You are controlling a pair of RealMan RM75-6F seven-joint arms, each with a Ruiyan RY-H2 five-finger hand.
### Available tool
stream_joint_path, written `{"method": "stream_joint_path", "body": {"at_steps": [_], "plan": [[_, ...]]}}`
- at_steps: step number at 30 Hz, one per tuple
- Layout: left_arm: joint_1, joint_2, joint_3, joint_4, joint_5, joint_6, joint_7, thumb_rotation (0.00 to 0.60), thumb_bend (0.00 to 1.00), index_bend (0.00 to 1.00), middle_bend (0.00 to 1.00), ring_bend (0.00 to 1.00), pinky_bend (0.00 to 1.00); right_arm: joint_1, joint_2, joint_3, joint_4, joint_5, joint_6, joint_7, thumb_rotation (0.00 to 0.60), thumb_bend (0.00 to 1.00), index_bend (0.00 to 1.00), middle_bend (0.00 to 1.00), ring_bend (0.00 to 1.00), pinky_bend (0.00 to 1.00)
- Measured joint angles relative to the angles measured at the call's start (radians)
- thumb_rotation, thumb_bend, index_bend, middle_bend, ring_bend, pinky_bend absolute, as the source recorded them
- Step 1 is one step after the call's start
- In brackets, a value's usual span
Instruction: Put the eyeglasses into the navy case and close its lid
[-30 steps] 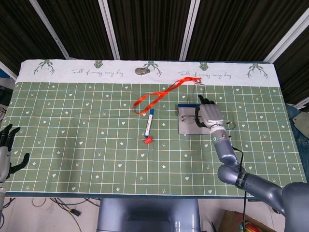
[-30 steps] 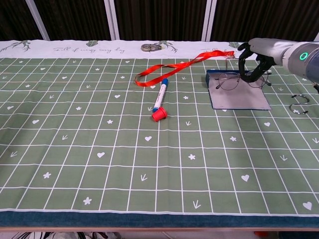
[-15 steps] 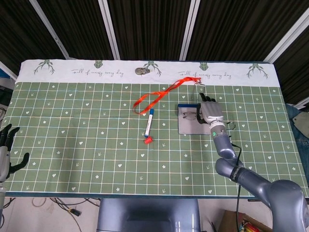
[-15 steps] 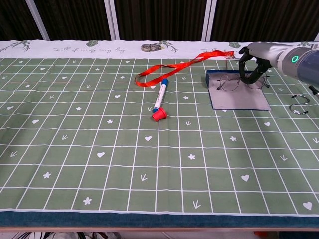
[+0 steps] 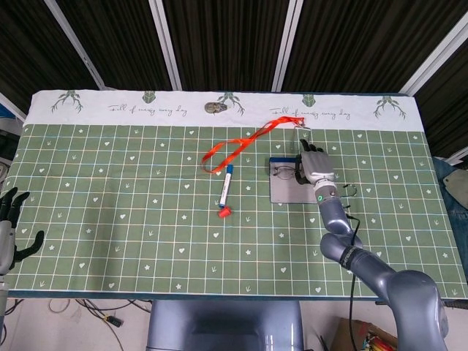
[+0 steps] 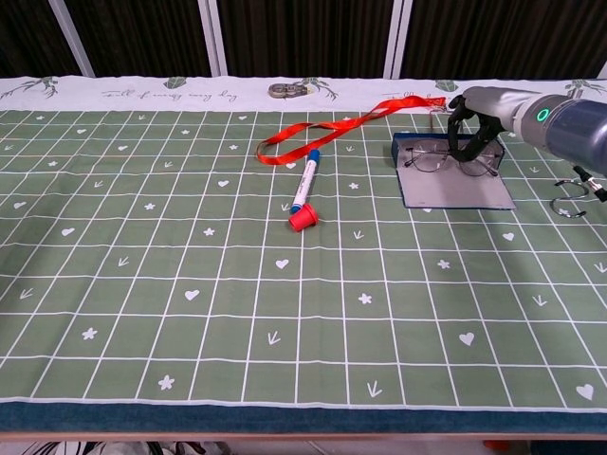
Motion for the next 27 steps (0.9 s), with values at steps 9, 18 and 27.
{"method": "stream_joint_path", "body": {"at_steps": [9, 18, 27], "plan": [[-0.002, 0.000, 0.000, 0.000, -0.002, -0.002, 0.005, 0.600, 0.35, 0.10, 0.00, 0.00, 0.00, 0.005, -0.015, 0.003, 0.042, -0.020, 0.002, 0.012, 0.600, 0.31, 0.21, 0.00, 0.10, 0.17], [-0.002, -0.003, 0.002, -0.001, 0.000, 0.001, 0.015, 0.600, 0.35, 0.10, 0.00, 0.00, 0.00, -0.011, 0.004, 0.010, 0.000, -0.014, 0.023, 0.001, 0.600, 0.30, 0.13, 0.00, 0.09, 0.17], [-0.002, -0.005, 0.005, -0.001, 0.006, 0.003, 0.020, 0.600, 0.35, 0.10, 0.00, 0.00, 0.00, -0.082, 0.095, 0.002, -0.255, -0.046, 0.151, -0.005, 0.600, 0.29, 0.09, 0.02, 0.15, 0.17]]}}
